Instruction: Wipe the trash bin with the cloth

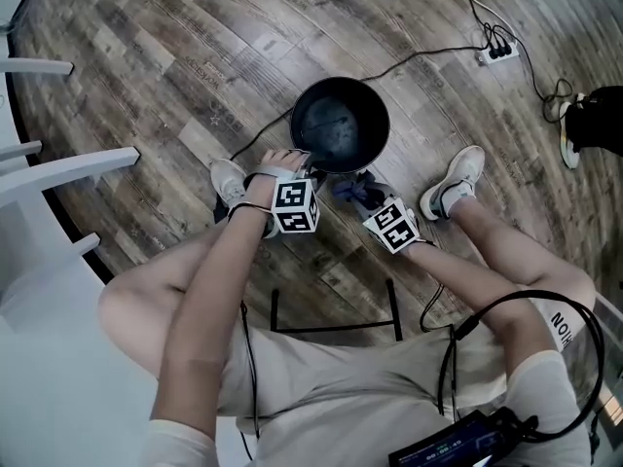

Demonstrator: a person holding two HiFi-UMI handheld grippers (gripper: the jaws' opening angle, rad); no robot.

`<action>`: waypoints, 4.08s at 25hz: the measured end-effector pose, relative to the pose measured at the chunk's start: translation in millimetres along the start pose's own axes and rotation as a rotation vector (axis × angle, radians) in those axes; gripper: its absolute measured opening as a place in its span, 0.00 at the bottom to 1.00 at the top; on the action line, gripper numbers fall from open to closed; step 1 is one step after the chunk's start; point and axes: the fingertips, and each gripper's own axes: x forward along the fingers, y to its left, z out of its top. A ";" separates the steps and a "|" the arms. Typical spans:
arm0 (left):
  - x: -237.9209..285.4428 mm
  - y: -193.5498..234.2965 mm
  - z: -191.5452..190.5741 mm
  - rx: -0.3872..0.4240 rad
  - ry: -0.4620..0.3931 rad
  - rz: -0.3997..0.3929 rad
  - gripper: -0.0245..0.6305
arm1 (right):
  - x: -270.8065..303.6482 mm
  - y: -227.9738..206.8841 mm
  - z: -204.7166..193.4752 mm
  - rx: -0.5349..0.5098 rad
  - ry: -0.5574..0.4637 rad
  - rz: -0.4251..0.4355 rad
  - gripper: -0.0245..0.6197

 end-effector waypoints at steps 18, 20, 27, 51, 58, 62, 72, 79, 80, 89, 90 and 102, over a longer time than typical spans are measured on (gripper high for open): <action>5.1 -6.9 30.5 -0.177 -0.052 -0.010 0.16 | 32.7 -26.3 4.2 -0.106 0.041 -0.005 0.16; 5.4 -4.9 32.9 -0.195 -0.063 -0.010 0.15 | 44.9 -36.0 -6.6 -0.115 0.071 -0.029 0.16; 3.1 2.9 33.7 -0.257 -0.097 0.025 0.12 | 97.5 -67.1 -38.4 -0.134 0.157 -0.097 0.16; -2.9 -8.6 25.9 -0.120 -0.061 0.017 0.20 | 76.9 -33.3 -68.9 -0.092 0.193 -0.022 0.16; -5.4 2.3 -15.3 -0.010 0.030 0.042 0.21 | 27.9 -3.1 -8.0 -0.108 0.028 -0.038 0.16; -1.3 3.1 -13.3 -0.047 0.044 0.011 0.21 | 7.8 -2.0 25.8 -0.123 -0.052 -0.079 0.16; -2.5 2.9 -13.0 -0.007 0.041 -0.037 0.20 | 42.4 -19.7 19.6 -0.172 0.018 -0.083 0.16; -4.5 5.3 -11.0 -0.003 0.018 -0.005 0.20 | 99.6 -43.2 -26.8 -0.161 0.137 -0.119 0.16; -4.5 5.9 -10.8 0.001 0.015 -0.003 0.20 | 107.5 -48.2 -33.5 -0.165 0.158 -0.129 0.16; -4.4 8.3 -10.9 0.007 -0.002 0.017 0.20 | 145.6 -68.1 -67.3 -0.093 0.280 -0.140 0.16; -3.6 8.2 -11.1 -0.002 0.000 0.019 0.20 | 143.9 -68.2 -67.4 -0.094 0.286 -0.136 0.16; -42.3 24.2 5.2 -0.297 -0.102 0.117 0.27 | 43.3 -67.3 -51.1 0.032 0.173 -0.210 0.16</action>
